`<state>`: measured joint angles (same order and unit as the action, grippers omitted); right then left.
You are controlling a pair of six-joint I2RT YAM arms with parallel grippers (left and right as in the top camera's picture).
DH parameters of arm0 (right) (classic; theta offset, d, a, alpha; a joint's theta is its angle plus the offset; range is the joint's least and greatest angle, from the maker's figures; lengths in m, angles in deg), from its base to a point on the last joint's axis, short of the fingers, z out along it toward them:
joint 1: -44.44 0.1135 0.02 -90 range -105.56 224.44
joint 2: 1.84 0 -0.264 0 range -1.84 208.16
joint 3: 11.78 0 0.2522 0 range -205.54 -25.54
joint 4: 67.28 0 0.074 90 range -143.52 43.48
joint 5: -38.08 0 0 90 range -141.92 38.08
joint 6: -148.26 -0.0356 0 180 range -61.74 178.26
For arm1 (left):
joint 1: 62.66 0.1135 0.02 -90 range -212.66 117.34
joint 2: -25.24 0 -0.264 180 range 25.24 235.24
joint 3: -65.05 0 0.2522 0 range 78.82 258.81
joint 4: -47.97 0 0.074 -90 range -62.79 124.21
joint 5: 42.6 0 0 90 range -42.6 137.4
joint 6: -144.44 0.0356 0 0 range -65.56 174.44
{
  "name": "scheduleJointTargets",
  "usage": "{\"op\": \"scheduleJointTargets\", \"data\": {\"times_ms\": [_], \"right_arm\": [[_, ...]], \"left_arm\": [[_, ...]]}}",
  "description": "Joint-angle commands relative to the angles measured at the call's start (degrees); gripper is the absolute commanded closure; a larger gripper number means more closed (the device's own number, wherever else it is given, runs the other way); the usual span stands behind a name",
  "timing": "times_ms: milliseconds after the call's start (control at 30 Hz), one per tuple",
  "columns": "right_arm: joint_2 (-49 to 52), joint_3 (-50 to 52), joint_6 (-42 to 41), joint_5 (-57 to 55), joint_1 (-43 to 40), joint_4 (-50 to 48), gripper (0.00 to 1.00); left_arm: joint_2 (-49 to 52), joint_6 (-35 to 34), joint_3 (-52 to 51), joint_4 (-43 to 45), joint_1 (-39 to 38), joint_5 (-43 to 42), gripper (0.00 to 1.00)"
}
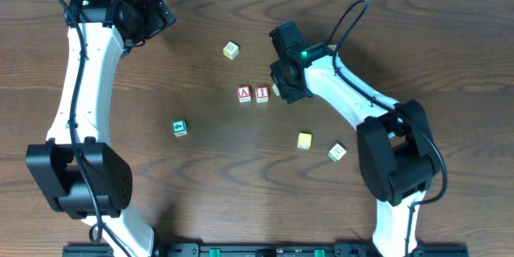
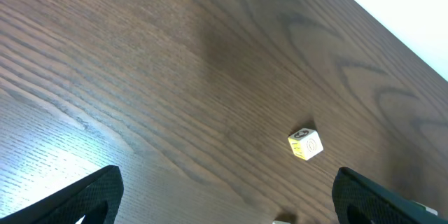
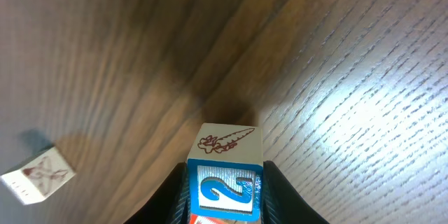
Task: Spell out Ai2
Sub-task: 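Lower the '2' block next to the 'I' block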
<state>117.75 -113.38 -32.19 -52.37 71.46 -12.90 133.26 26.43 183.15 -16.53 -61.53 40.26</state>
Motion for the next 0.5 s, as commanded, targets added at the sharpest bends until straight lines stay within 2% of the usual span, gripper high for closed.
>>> {"op": "scheduleJointTargets", "data": {"times_ms": [0,367,433,467], "right_arm": [[2.05,-0.72,-0.81,-0.81,0.72,0.07,0.98],[2.08,-0.72,-0.79,-1.27,0.7,-1.55,0.98],[2.1,-0.72,-0.79,-1.27,0.7,-1.6,0.95],[2.1,-0.72,-0.79,-1.27,0.7,-1.64,0.9]], "left_arm": [[0.44,1.2,-0.09,-0.24,0.31,0.02,0.03],[0.44,1.2,-0.09,-0.2,0.31,0.02,0.03],[0.44,1.2,-0.09,-0.2,0.31,0.02,0.03],[0.44,1.2,-0.09,-0.2,0.31,0.02,0.03]]}}
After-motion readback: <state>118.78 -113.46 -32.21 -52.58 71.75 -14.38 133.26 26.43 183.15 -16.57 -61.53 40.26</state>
